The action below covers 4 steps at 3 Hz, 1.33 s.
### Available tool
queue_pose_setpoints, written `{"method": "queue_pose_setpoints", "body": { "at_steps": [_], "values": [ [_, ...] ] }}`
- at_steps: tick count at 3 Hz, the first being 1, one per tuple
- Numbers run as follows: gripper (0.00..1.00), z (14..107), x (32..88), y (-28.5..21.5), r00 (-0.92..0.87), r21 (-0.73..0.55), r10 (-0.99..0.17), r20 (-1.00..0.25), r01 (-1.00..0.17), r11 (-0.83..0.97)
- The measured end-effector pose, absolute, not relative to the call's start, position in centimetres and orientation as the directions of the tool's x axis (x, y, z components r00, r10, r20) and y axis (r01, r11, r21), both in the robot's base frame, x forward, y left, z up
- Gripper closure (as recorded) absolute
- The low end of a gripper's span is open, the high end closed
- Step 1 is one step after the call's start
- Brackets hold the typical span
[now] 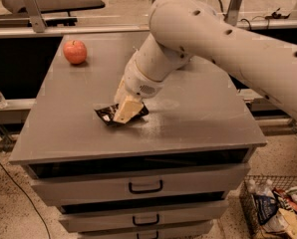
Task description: Pick rxbar chocolate
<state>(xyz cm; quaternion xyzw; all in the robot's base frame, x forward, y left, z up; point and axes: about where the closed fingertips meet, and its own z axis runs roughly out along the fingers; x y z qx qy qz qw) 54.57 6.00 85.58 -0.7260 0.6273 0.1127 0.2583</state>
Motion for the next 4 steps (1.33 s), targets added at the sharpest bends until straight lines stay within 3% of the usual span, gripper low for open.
{"method": "queue_pose_setpoints", "body": {
  "at_steps": [4],
  "values": [
    [1.0,96.7,57.7,2.5,0.136,-0.37,-0.795,-0.591,-0.921,0.118]
  ]
}}
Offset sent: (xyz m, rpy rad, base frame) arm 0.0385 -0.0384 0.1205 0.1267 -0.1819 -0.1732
